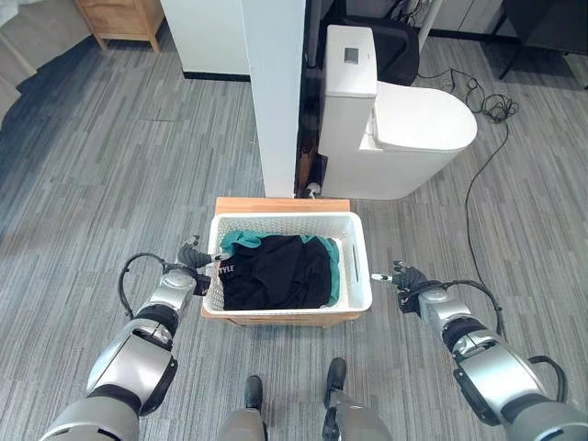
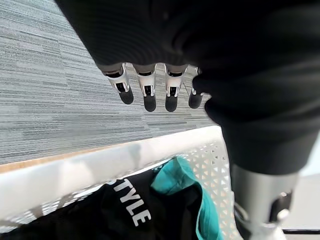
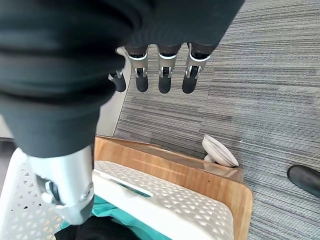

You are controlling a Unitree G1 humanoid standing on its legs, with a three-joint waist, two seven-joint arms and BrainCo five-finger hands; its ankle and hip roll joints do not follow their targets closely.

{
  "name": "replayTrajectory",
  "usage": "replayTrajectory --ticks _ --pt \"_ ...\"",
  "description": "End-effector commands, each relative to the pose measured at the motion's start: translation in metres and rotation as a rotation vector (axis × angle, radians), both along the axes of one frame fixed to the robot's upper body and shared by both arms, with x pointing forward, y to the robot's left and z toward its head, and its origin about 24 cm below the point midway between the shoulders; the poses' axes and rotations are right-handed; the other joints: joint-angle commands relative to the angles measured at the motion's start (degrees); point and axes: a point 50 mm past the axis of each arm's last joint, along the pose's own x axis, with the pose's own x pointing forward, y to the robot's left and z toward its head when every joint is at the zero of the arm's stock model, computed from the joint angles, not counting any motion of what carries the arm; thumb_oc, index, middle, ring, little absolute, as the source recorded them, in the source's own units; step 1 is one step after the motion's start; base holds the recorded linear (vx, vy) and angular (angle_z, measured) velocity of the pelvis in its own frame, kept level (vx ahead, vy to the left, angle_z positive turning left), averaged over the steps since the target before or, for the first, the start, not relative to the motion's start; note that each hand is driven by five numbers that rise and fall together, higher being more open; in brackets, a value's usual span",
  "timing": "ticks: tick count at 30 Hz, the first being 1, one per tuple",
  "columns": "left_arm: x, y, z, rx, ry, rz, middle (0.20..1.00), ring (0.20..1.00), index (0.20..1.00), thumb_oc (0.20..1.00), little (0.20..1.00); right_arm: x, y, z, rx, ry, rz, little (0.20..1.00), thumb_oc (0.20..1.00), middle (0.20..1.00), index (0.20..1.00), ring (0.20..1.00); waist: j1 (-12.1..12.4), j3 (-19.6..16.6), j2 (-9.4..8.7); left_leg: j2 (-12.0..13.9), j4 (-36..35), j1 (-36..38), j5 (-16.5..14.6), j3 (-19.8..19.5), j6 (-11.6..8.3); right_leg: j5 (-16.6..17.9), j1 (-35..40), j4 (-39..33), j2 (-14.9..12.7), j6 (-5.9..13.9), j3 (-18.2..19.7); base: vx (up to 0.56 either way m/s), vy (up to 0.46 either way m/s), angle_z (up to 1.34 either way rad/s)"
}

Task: Grab the laundry basket,head to the washer,open it,put in the laundry and shut it.

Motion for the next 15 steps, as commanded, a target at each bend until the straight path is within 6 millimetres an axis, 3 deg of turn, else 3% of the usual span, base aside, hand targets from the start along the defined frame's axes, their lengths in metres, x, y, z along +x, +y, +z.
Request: replayTrajectory --ticks 1,15 --pt "0.019 -0.002 0.028 0.06 -0.065 0.009 1.0 1.0 1.0 1.0 1.0 0.024 0.01 0.029 -0.028 -0.112 0.033 1.0 1.0 1.0 1.0 1.0 0.6 0.5 -1.29 -2.6 3.4 -3.7 1.5 1.0 1.82 -0.8 1.6 2.9 -4.0 6.47 3.0 0.0 0.023 -0.04" --pt "0.02 -0.008 0.025 0.053 -0.054 0.0 1.0 1.0 1.0 1.0 1.0 0.035 0.021 0.042 -0.039 -0.148 0.066 1.0 1.0 1.0 1.0 1.0 0.9 1.5 -1.63 -2.9 5.1 -5.4 0.8 1.1 2.13 -0.1 0.6 2.6 -4.2 6.52 3.4 0.0 0.007 -0.04"
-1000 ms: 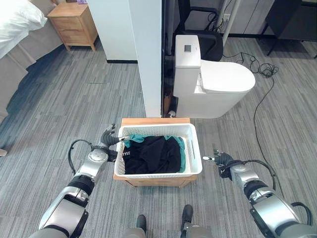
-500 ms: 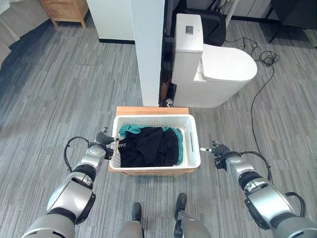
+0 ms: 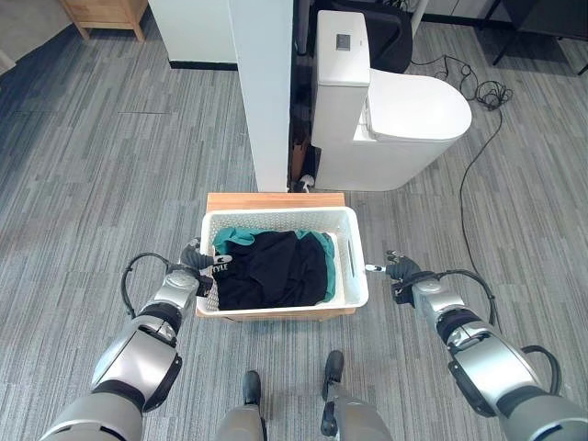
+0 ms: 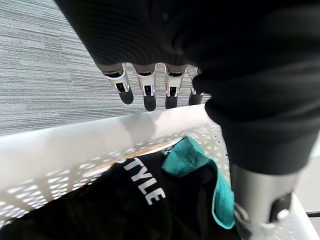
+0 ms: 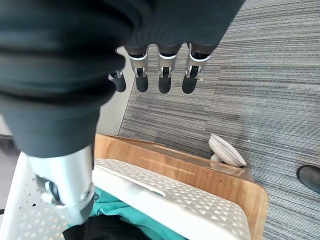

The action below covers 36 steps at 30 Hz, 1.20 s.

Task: Grab the laundry basket,head to the washer,open it,put in the laundry and shut it.

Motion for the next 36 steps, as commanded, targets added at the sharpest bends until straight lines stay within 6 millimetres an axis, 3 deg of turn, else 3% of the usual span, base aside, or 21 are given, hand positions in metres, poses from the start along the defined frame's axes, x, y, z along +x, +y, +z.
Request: replayTrajectory --ticks 1,26,32,36 --pt "0.02 -0.007 0.029 0.05 -0.08 -0.012 1.0 1.0 1.0 1.0 1.0 0.022 0.008 0.029 -0.039 -0.099 0.024 1.0 1.0 1.0 1.0 1.0 1.2 1.1 -1.11 -2.9 5.0 -4.5 0.8 -0.3 2.14 -0.5 2.2 2.6 -4.3 6.62 2.3 0.0 0.0 0.0" --pt "0.024 -0.037 0.023 0.081 -0.048 -0.109 1.0 1.0 1.0 1.0 1.0 0.026 0.012 0.032 0.002 -0.085 -0.014 1.0 1.0 1.0 1.0 1.0 2.4 2.5 -1.06 -4.1 7.2 -8.7 0.3 -2.3 2.61 0.0 0.2 1.9 -4.9 6.41 1.6 0.01 -0.001 0.03" --pt "0.026 -0.045 0.025 0.084 -0.061 -0.13 1.0 1.0 1.0 1.0 1.0 0.026 0.008 0.032 0.006 -0.079 -0.046 1.0 1.0 1.0 1.0 1.0 2.8 3.0 -0.47 -4.4 7.7 -9.5 0.2 -2.7 2.62 0.0 -0.2 1.9 -5.1 6.38 1.5 0.0 0.001 0.01" --pt "0.029 -0.057 0.029 0.085 -0.103 -0.165 1.0 1.0 1.0 1.0 1.0 0.031 0.0 0.045 0.021 -0.148 -0.102 1.0 1.0 1.0 1.0 1.0 3.3 3.6 0.59 -4.7 7.8 -10.2 0.4 -2.9 2.7 0.1 -0.7 1.8 -5.3 6.45 1.2 0.0 0.009 0.05"
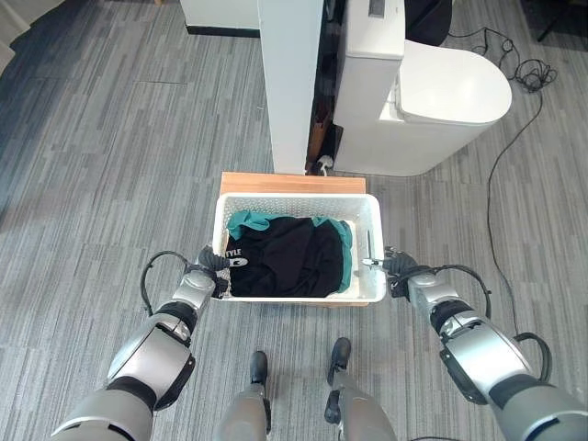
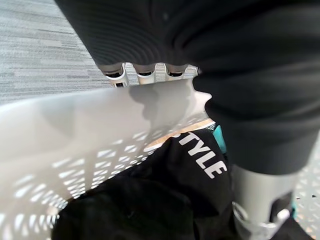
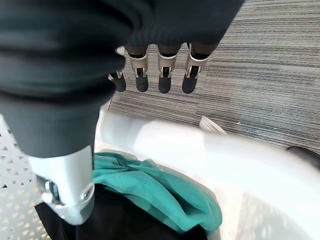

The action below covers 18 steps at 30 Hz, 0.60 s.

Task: Grab the laundry basket,head to the washer,open it,put in the laundry and shut it.

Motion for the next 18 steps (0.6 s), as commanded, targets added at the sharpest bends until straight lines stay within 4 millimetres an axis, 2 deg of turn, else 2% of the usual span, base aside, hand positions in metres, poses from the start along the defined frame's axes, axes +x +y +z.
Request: replayTrajectory --ticks 1,5,18 --pt "0.021 -0.023 0.029 0.036 -0.102 -0.067 1.0 1.0 1.0 1.0 1.0 0.023 -0.005 0.039 0.001 -0.144 -0.053 1.0 1.0 1.0 1.0 1.0 1.3 1.7 -0.5 -3.6 5.3 -4.0 0.4 -0.5 2.67 -0.4 3.1 1.8 -4.0 6.55 2.9 0.01 0.006 0.08" --pt "0.019 -0.027 0.026 0.032 -0.102 -0.085 1.0 1.0 1.0 1.0 1.0 0.025 -0.013 0.045 -0.006 -0.161 -0.075 1.0 1.0 1.0 1.0 1.0 1.6 2.0 -0.01 -3.9 5.5 -4.3 0.3 -0.6 2.66 -0.4 3.0 1.7 -4.2 6.63 2.7 0.01 0.006 0.09" --pt "0.019 -0.034 0.027 0.02 -0.122 -0.097 1.0 1.0 1.0 1.0 1.0 0.036 -0.011 0.07 -0.008 -0.251 -0.084 1.0 1.0 1.0 1.0 1.0 1.7 2.0 0.22 -4.2 6.5 -4.6 -0.3 -0.6 2.74 -0.6 3.1 1.7 -4.3 6.67 3.0 0.0 0.001 0.01"
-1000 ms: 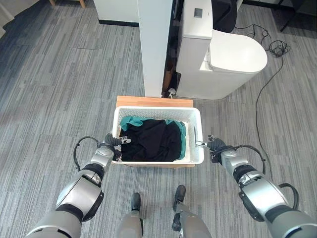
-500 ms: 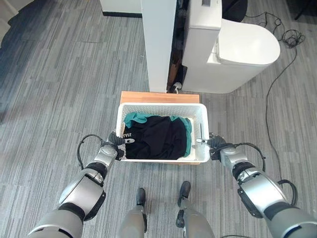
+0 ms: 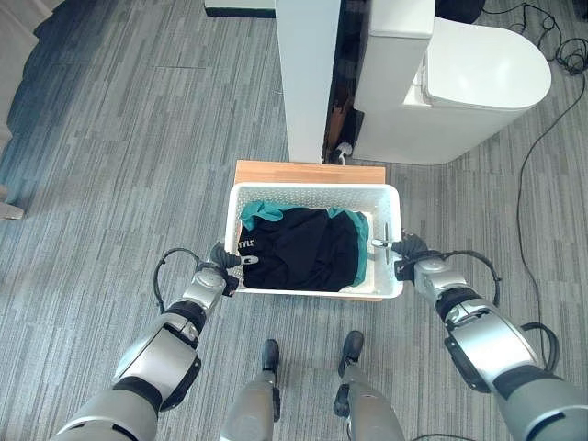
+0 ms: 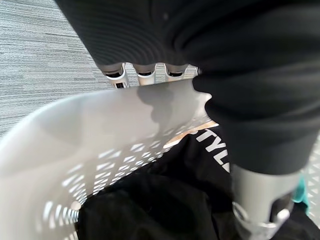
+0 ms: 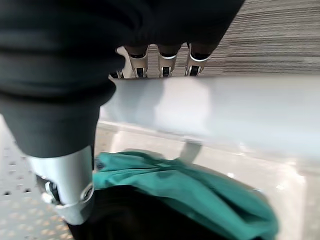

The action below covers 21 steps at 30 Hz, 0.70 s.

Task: Grab the laundry basket,head to the washer,open it,put in the laundry and shut it.

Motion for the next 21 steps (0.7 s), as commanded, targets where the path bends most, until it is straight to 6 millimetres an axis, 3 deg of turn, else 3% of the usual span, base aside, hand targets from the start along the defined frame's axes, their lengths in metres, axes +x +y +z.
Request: replayTrajectory --ticks 1,5,6,7,8,9,10,14,18,21 --pt "0.018 -0.017 0.027 0.033 -0.105 -0.057 1.0 1.0 1.0 1.0 1.0 0.018 -0.003 0.037 -0.004 -0.137 -0.023 1.0 1.0 1.0 1.0 1.0 0.5 0.6 -2.17 -4.2 5.5 -3.1 -0.4 0.4 2.7 -0.6 3.5 1.7 -4.2 6.76 4.1 0.0 0.0 0.0" --pt "0.018 -0.02 0.027 0.015 -0.112 -0.058 1.0 1.0 1.0 1.0 1.0 0.02 0.003 0.041 0.007 -0.162 -0.007 1.0 1.0 1.0 1.0 1.0 0.4 0.7 -2.26 -4.2 5.9 -3.3 -0.6 0.4 2.74 -0.7 3.4 1.8 -4.3 6.74 4.2 0.0 0.0 0.0" --pt "0.018 -0.021 0.028 0.017 -0.116 -0.064 0.586 0.586 0.586 0.586 0.586 0.02 0.005 0.04 0.009 -0.164 0.0 0.903 0.903 0.903 0.903 0.903 0.4 0.8 -2.27 -4.3 6.1 -3.3 -0.8 0.5 2.78 -0.7 3.4 1.8 -4.3 6.76 4.3 0.0 0.0 0.0" --pt "0.018 -0.021 0.029 0.016 -0.12 -0.068 0.464 0.464 0.464 0.464 0.464 0.02 0.007 0.04 0.014 -0.163 0.008 0.74 0.74 0.74 0.74 0.74 0.3 0.8 -2.23 -4.3 6.2 -3.4 -0.8 0.5 2.81 -0.7 3.4 1.8 -4.3 6.76 4.3 0.0 0.0 0.0" --pt "0.018 -0.023 0.029 0.016 -0.119 -0.071 0.2 0.2 0.2 0.2 0.2 0.02 0.009 0.038 0.022 -0.16 0.01 0.545 0.545 0.545 0.545 0.545 0.3 0.8 -2.19 -4.3 6.3 -3.6 -0.8 0.5 2.82 -0.7 3.2 1.8 -4.3 6.76 4.3 0.0 0.0 0.0" --pt "0.019 -0.023 0.029 0.015 -0.119 -0.07 0.2 0.2 0.2 0.2 0.2 0.02 0.01 0.038 0.026 -0.159 0.011 0.335 0.335 0.335 0.335 0.335 0.3 0.8 -2.2 -4.3 6.3 -3.7 -0.8 0.6 2.81 -0.7 3.1 1.8 -4.3 6.75 4.3 0.0 0.0 0.0" --pt "0.019 -0.025 0.03 0.014 -0.122 -0.074 0.2 0.2 0.2 0.2 0.2 0.02 0.013 0.037 0.035 -0.159 0.018 0.256 0.256 0.256 0.256 0.256 0.2 1.0 -2.2 -4.4 6.4 -3.9 -0.7 0.5 2.84 -0.5 2.9 1.8 -4.3 6.68 4.4 0.0 0.0 0.0" --pt "0.019 -0.031 0.029 0.014 -0.123 -0.094 0.2 0.2 0.2 0.2 0.2 0.018 0.017 0.031 0.047 -0.138 0.025 0.269 0.269 0.269 0.269 0.269 0.3 1.2 -2.08 -4.4 6.6 -4.4 -0.6 0.5 2.87 -0.4 2.5 1.9 -4.3 6.65 4.3 0.0 0.0 0.0" --pt "0.017 -0.035 0.024 0.01 -0.111 -0.1 0.2 0.2 0.2 0.2 0.2 0.013 0.027 0.017 0.103 -0.11 0.032 0.2 0.2 0.2 0.2 0.2 0.3 1.4 -2.11 -4.5 6.8 -4.7 -0.7 0.4 2.94 -0.4 2.3 1.9 -4.4 6.63 4.3 0.0 0.0 0.0" --pt "0.015 -0.038 0.021 0.001 -0.105 -0.106 0.2 0.2 0.2 0.2 0.2 0.01 0.032 0.009 0.132 -0.096 0.035 0.2 0.2 0.2 0.2 0.2 0.2 1.5 -2.05 -4.5 6.8 -4.9 -0.7 0.4 2.97 -0.4 2.2 1.9 -4.4 6.64 4.4 0.0 0.0 0.0"
